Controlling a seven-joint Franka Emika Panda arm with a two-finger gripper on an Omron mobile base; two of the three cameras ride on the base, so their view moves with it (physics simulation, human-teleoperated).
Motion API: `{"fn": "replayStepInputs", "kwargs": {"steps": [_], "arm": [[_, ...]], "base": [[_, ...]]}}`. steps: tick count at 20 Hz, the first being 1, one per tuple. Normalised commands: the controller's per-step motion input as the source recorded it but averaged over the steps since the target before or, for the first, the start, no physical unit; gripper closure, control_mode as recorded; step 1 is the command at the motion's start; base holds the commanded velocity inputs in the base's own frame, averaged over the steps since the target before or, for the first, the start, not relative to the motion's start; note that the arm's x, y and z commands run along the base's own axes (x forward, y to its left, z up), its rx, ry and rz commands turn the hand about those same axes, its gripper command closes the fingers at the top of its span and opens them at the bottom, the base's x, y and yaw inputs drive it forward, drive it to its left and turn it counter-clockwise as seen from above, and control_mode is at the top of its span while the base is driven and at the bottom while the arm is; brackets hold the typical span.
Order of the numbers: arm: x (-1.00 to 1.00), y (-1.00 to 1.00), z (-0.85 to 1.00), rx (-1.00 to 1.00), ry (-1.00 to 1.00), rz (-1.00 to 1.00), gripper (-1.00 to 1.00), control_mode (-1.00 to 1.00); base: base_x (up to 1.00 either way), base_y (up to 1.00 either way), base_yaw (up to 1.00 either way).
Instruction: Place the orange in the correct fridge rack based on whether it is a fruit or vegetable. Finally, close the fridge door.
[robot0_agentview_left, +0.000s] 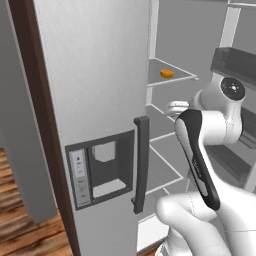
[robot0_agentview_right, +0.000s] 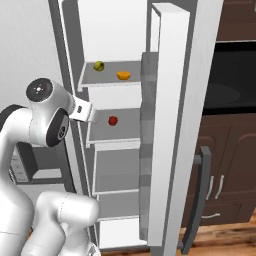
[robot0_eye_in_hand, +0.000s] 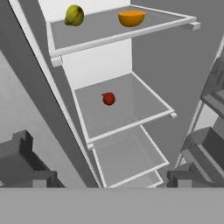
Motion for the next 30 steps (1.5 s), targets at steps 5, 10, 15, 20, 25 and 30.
{"fn": "replayStepInputs", "kwargs": {"steps": [5, 10, 15, 20, 25, 30], "arm": [[0.0, 0.0, 0.0, 0.0, 0.0, 0.0, -1.0, 1.0], [0.0, 0.0, 0.0, 0.0, 0.0, 0.0, -1.0, 1.0], [0.0, 0.0, 0.0, 0.0, 0.0, 0.0, -1.0, 1.0], [0.0, 0.0, 0.0, 0.0, 0.0, 0.0, -1.0, 1.0], [0.0, 0.0, 0.0, 0.0, 0.0, 0.0, -1.0, 1.0], [0.0, 0.0, 0.0, 0.0, 0.0, 0.0, -1.0, -1.0]], "base": [[-0.31, 0.08, 0.01], [-0.26, 0.24, 0.03], [-0.47, 0.18, 0.02], [-0.49, 0.08, 0.03], [-0.26, 0.11, 0.03], [0.0, 0.0, 0.0]]}}
